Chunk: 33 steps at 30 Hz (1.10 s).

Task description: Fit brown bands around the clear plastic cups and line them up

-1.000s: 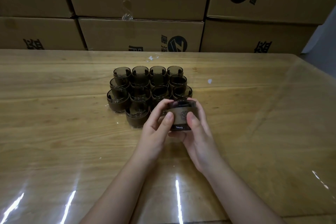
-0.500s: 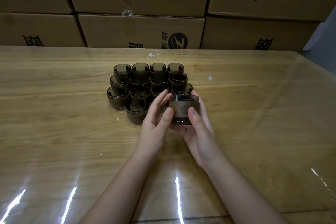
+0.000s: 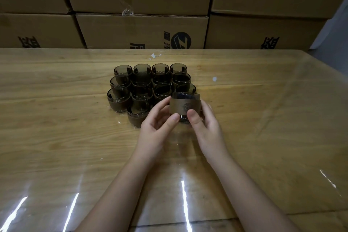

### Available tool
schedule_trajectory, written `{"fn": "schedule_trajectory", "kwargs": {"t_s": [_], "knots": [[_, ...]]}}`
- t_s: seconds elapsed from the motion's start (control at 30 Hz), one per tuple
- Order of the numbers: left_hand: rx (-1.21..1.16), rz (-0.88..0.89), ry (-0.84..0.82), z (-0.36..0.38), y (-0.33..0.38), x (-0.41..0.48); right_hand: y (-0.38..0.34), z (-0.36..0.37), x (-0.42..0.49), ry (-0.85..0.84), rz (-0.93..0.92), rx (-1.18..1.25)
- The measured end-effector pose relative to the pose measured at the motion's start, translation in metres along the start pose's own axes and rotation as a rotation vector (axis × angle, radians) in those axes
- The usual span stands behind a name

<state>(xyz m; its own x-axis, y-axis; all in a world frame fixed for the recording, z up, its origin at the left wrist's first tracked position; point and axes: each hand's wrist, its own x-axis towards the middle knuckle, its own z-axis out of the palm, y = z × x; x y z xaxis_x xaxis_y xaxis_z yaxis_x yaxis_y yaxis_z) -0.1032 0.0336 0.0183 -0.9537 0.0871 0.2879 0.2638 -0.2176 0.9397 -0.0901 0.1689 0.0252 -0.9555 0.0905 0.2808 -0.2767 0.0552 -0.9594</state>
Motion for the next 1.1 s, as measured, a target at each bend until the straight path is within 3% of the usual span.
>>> {"fn": "schedule_trajectory", "kwargs": {"t_s": [0.27,0.47,0.63,0.8,0.9,1.0,1.1], "knots": [[0.018,0.026,0.029,-0.005,0.009,0.001,0.012,0.004,-0.002,0.005,-0.098,-0.043],[0.533,0.267,-0.030,-0.009,0.017,0.002,0.020,-0.006,-0.002,-0.024,-0.378,-0.395],[0.633,0.359,-0.001,-0.013,0.023,0.009,0.021,-0.008,-0.001,0.011,-0.515,-0.492],[0.399,0.088,0.344,-0.046,0.037,0.023,0.027,-0.010,0.003,0.150,-0.274,-0.351],[0.397,0.034,0.507,-0.080,0.039,0.027,0.033,-0.014,0.009,0.266,-0.048,-0.262],[0.496,-0.003,0.574,-0.106,0.030,0.021,0.041,-0.018,0.013,0.224,0.197,-0.226],[0.619,-0.067,0.564,-0.122,0.008,0.013,0.047,-0.016,0.013,0.162,0.208,-0.310]]}}
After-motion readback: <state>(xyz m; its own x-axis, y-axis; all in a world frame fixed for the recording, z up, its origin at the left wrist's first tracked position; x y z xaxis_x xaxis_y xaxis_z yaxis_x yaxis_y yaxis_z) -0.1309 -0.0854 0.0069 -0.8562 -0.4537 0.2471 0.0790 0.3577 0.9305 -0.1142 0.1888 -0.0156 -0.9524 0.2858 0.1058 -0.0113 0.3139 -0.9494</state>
